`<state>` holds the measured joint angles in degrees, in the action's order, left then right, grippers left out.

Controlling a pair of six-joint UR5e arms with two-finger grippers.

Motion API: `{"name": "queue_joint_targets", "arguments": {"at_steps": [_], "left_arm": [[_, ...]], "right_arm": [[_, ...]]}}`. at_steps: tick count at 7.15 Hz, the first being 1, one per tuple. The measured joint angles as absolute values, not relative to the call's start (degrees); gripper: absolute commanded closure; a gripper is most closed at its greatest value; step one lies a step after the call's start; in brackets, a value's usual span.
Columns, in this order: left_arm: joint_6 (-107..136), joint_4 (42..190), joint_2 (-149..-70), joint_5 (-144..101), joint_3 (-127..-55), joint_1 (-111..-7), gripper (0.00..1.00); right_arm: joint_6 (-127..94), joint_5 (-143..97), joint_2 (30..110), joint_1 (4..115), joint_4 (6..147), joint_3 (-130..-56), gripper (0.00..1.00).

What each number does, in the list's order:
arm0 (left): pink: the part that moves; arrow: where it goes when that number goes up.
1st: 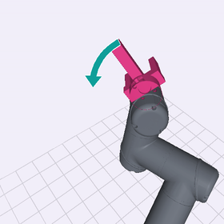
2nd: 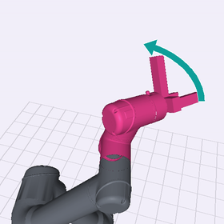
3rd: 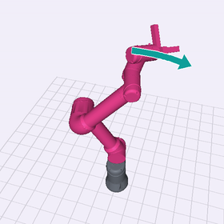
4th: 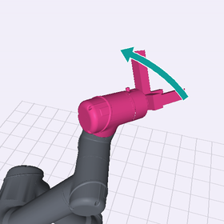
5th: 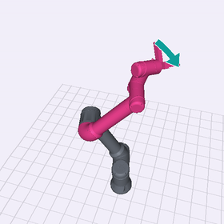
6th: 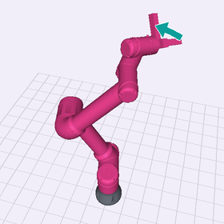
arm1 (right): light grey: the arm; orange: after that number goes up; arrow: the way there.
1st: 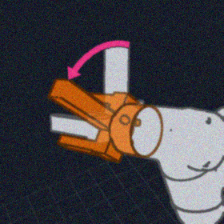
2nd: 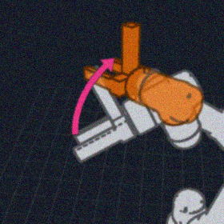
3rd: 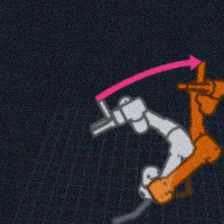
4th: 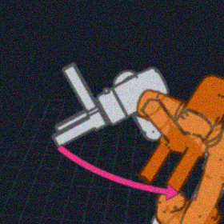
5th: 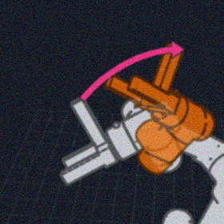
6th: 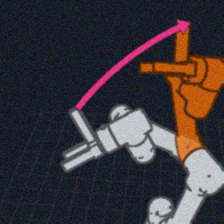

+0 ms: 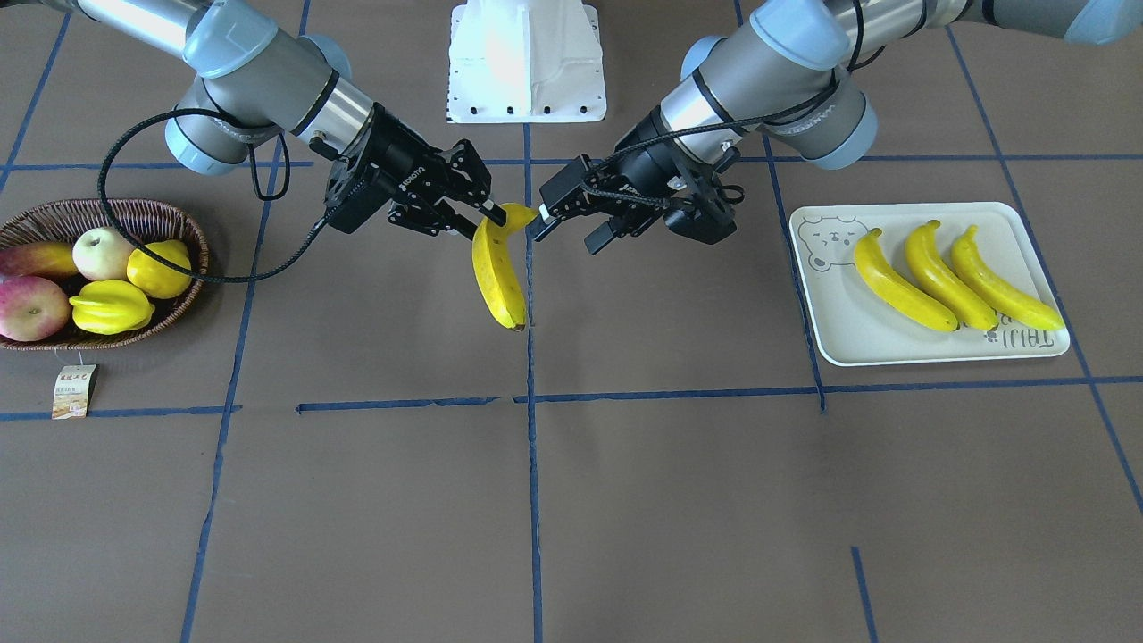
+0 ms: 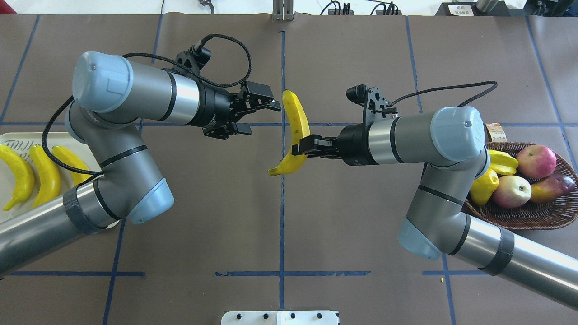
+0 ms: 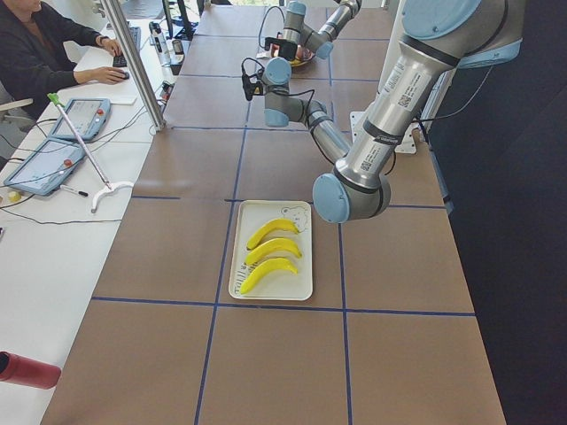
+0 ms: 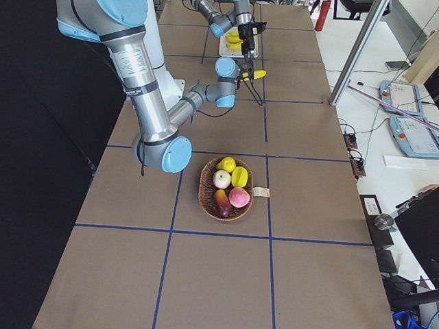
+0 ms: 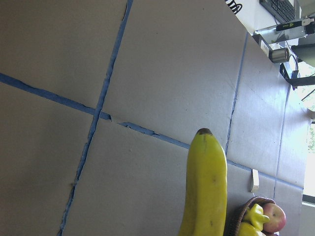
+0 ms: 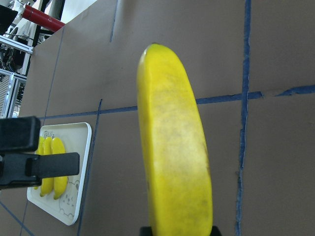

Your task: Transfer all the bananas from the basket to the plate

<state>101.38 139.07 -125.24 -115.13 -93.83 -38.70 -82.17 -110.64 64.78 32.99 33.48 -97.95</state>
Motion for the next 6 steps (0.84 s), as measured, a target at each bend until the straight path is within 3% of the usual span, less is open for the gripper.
{"name": "queue_joint_targets", "arguments": {"at_steps": [4,5,6], "left_arm": [[101.34,139.22,-130.13,-113.9,-87.83,-37.63,0.01],[101.29,139.35,-130.49,-113.57,-87.38,-37.11,0.05],[101.26,139.43,-130.63,-113.44,-87.24,-36.65,0.5]], "right_arm": [[-82.1,-106.69,64.68,29.52,33.49,-99.62,0.97],[-82.09,-106.52,64.68,29.35,33.49,-99.64,0.97],[-82.09,-106.46,64.69,29.31,33.49,-99.66,0.97]]}}
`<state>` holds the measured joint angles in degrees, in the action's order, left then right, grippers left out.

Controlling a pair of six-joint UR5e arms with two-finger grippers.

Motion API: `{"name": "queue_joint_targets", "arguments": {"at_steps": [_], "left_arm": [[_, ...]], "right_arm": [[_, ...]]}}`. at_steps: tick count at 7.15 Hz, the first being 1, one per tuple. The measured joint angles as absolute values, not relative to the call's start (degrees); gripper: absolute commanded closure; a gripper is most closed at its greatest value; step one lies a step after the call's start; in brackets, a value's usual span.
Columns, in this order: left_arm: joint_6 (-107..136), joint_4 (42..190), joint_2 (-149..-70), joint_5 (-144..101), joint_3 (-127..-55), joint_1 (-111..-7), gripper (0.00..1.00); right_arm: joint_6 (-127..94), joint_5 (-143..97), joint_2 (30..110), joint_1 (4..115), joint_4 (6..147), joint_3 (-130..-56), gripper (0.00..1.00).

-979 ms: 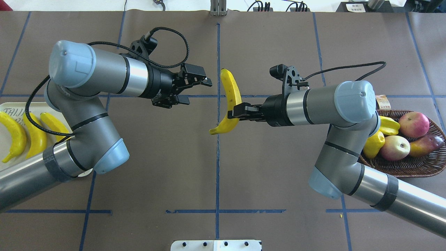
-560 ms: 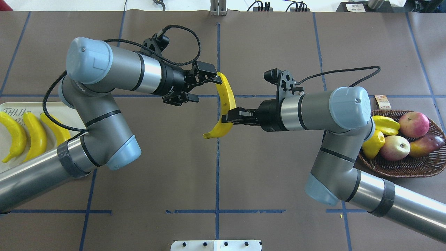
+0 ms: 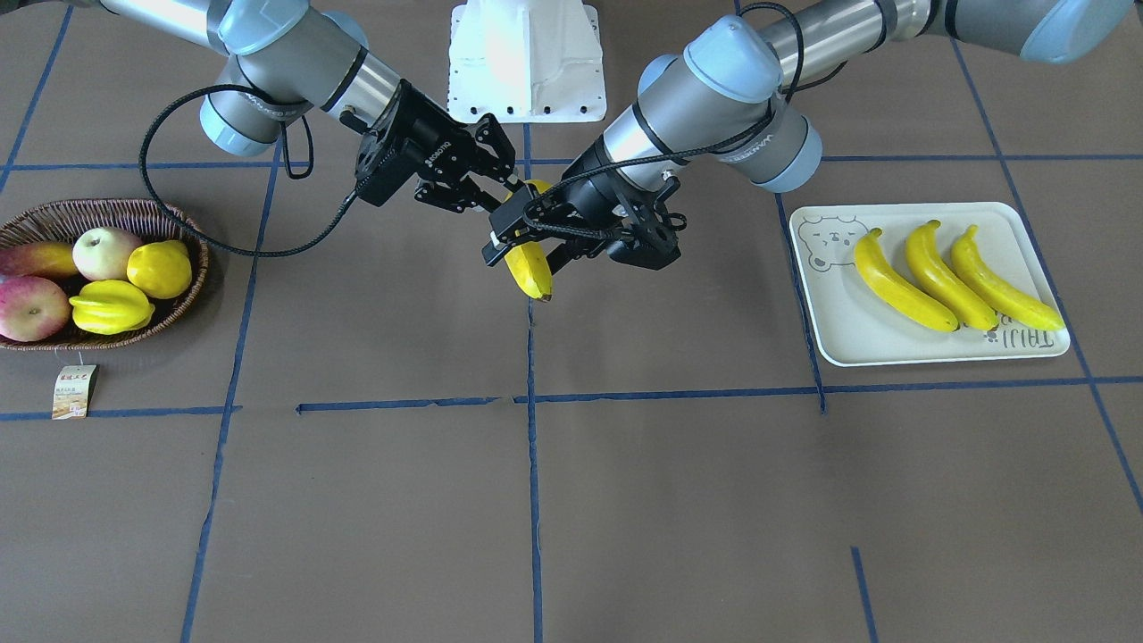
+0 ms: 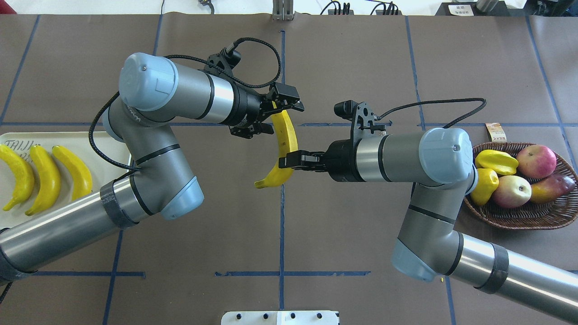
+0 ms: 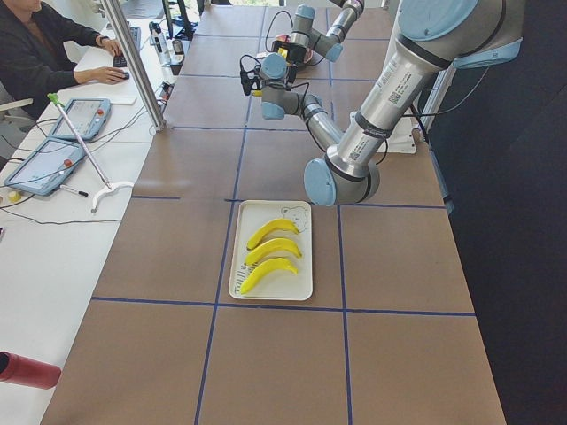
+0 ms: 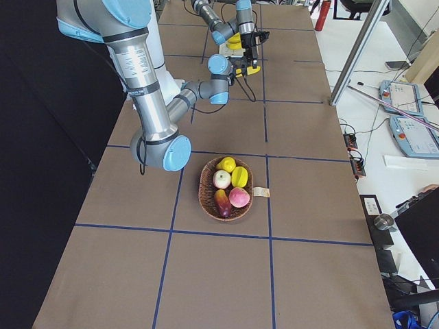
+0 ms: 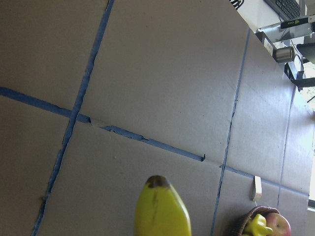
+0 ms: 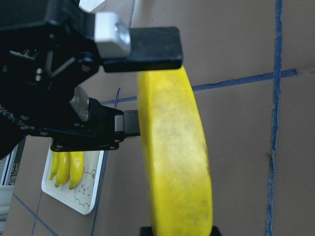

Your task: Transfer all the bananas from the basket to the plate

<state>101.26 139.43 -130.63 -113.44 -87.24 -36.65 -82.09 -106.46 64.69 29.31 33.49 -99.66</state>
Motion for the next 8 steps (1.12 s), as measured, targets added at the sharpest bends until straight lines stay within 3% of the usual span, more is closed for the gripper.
{"name": "queue_joint_targets", "arguments": {"at_steps": [1,2,3,8], "left_arm": [[101.26,139.51,-130.62,-113.4,-87.23,-36.3,0.96],[101.11,139.59,-130.5,-113.39,-87.25,-36.06,1.0],[100.84,139.63,-130.35,-113.4,-87.24,-35.91,1.0],[99.76,139.49,-130.19,-113.53,-87.24,-36.36,1.0]], "right_arm": [[-82.07,-106.44,64.69,29.28,33.48,-99.66,0.96],[-82.03,-106.44,64.69,29.27,33.49,-99.67,0.42],[-81.91,-106.59,64.71,29.29,33.51,-99.67,0.0],[-82.16,-106.54,65.24,29.49,33.58,-101.02,0.0]]}}
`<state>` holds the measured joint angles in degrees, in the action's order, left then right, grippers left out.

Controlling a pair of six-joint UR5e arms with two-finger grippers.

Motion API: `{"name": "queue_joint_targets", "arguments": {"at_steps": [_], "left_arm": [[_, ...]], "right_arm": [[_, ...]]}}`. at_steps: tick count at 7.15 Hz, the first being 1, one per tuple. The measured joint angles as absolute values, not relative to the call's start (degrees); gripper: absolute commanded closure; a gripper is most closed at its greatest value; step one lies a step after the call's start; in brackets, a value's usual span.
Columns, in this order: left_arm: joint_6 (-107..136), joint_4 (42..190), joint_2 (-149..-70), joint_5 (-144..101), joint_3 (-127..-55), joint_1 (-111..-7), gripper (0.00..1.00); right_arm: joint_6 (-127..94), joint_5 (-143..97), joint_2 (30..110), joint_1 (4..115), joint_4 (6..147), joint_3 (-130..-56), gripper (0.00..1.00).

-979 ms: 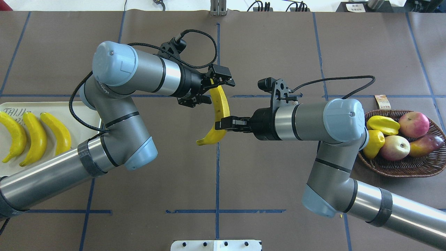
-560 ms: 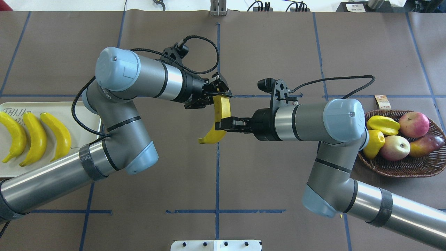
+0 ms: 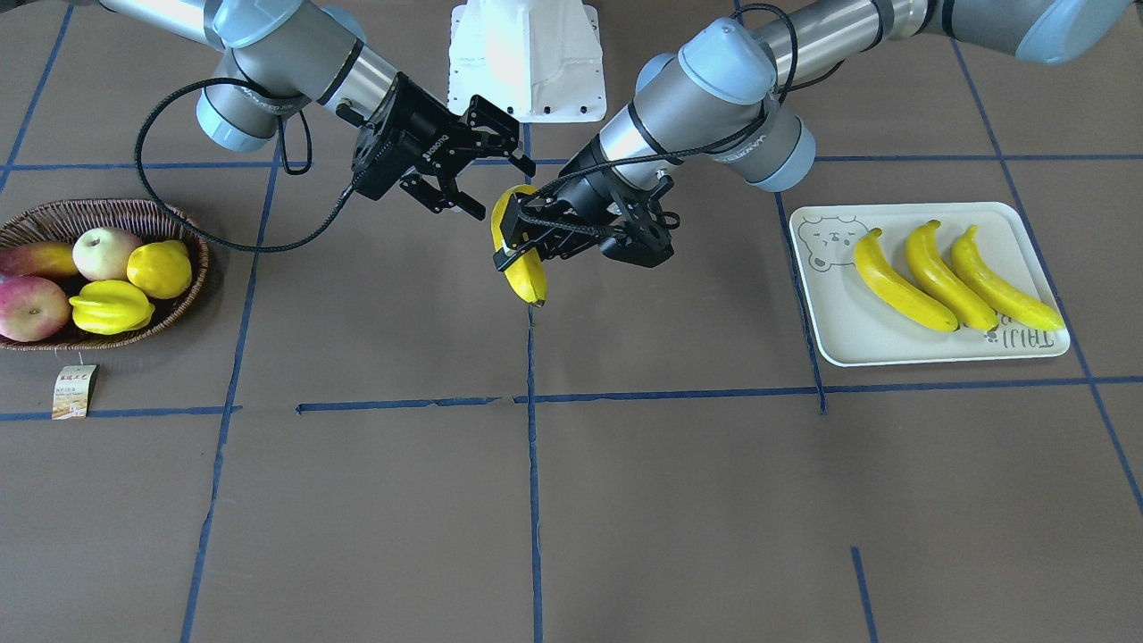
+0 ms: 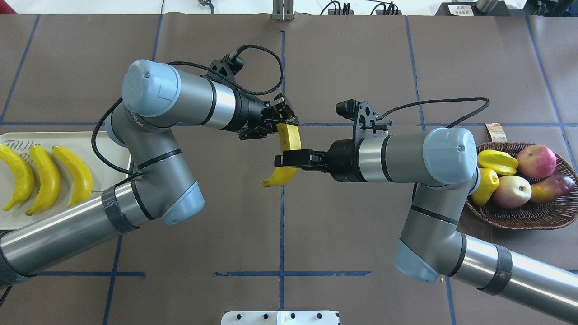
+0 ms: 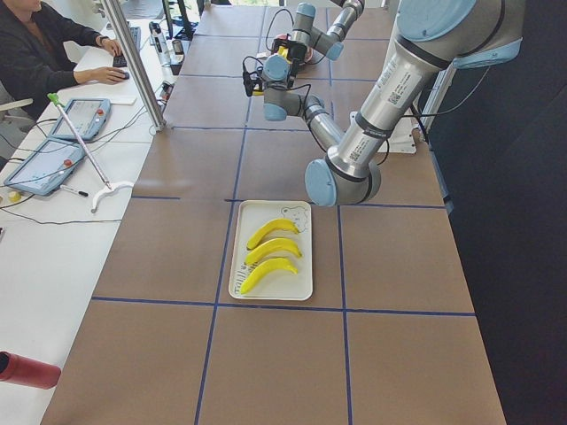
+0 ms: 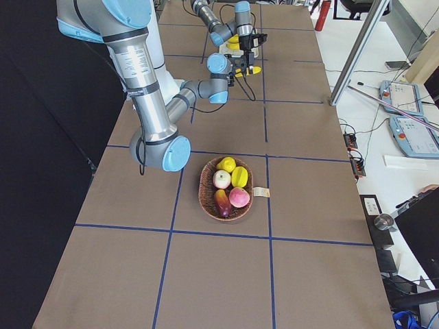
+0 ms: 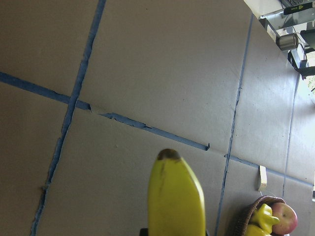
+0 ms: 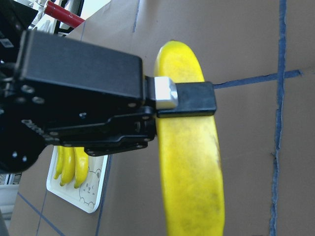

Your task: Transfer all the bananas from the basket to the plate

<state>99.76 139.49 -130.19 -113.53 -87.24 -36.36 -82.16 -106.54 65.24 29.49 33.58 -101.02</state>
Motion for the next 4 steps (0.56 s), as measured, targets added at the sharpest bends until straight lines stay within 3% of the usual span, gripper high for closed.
{"name": "queue_joint_targets", "arguments": {"at_steps": [4], "left_arm": [[96.62,134.51,-121.34,-121.53,-89.06,-45.93,1.0]], "right_arm": [[-82.03,-107.09,70.5,31.22,33.58,-104.79,0.0]]}}
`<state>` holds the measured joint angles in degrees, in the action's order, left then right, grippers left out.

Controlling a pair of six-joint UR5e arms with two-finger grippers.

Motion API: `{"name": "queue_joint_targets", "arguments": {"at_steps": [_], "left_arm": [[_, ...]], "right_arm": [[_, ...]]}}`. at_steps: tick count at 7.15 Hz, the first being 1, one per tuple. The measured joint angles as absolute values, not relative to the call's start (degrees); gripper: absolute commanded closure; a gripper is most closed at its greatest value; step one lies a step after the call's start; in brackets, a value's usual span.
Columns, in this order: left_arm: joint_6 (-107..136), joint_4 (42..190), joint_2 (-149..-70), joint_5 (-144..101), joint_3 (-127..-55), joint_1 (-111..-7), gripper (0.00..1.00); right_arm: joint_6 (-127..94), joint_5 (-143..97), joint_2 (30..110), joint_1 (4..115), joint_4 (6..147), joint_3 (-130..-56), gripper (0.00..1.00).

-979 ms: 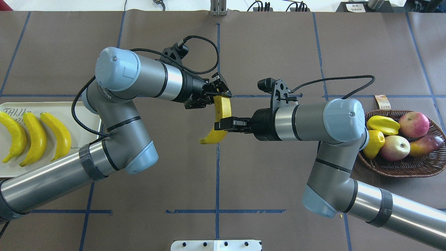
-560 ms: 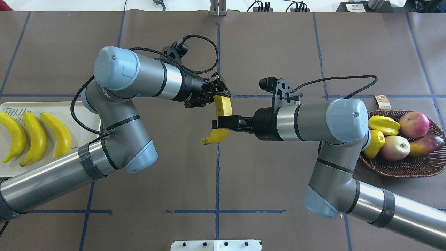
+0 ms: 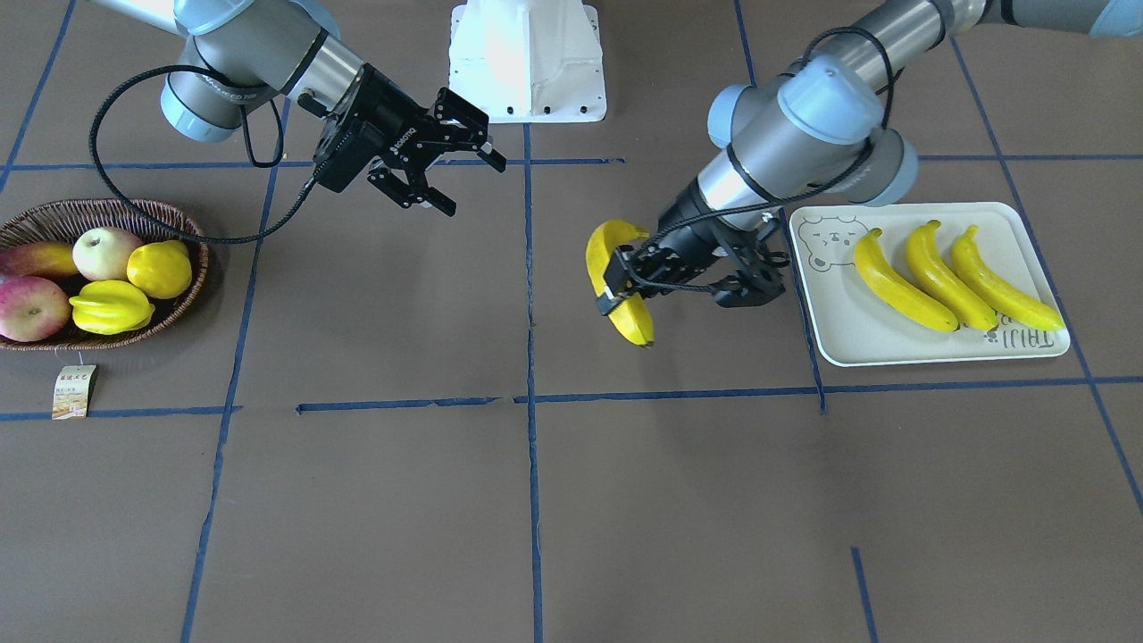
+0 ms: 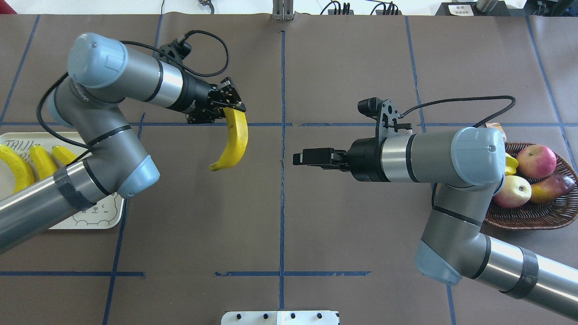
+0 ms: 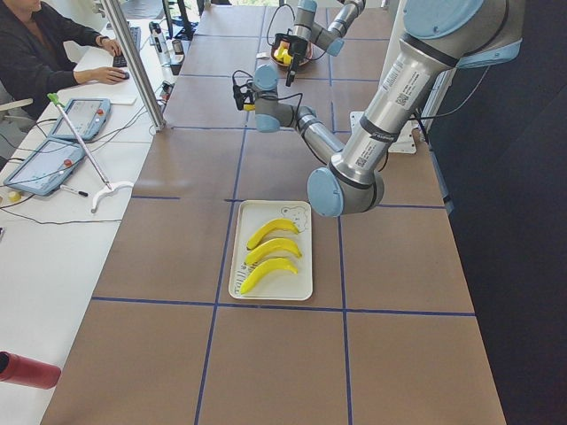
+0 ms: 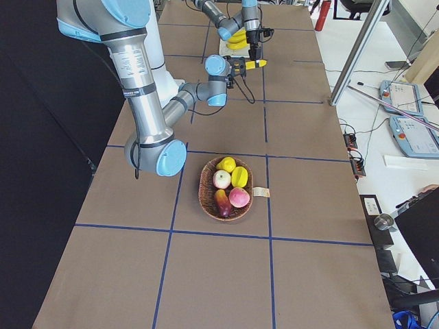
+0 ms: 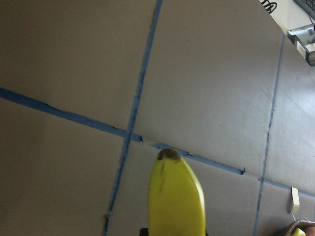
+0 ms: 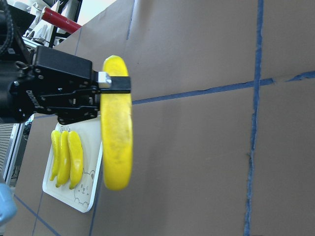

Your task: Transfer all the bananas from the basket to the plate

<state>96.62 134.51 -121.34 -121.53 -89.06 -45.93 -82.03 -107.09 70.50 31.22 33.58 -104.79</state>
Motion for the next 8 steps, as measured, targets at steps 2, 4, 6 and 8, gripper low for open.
{"name": "queue_joint_targets", "arguments": {"at_steps": [2,4,6,8], "left_arm": [[89.37,132.49,-111.37,-123.72,-91.03,-51.31,1.0],[86.29,132.34,-103.09,-123.16,-91.75,-52.79,1.0],[85.91,132.51,-98.76,-120.52,-92.01,-52.53,0.86],[85.87,132.54,-96.78,-118.65,-92.07,-51.86,0.01]], "right_arm": [[-81.82,-106.73,72.82,32.16,33.57,-105.32,0.0],[-81.56,-107.59,75.19,34.36,33.59,-105.76,0.0],[-81.13,-111.57,77.89,39.11,34.41,-106.4,0.0],[-79.28,-113.59,78.37,41.73,37.47,-106.57,0.0]]}}
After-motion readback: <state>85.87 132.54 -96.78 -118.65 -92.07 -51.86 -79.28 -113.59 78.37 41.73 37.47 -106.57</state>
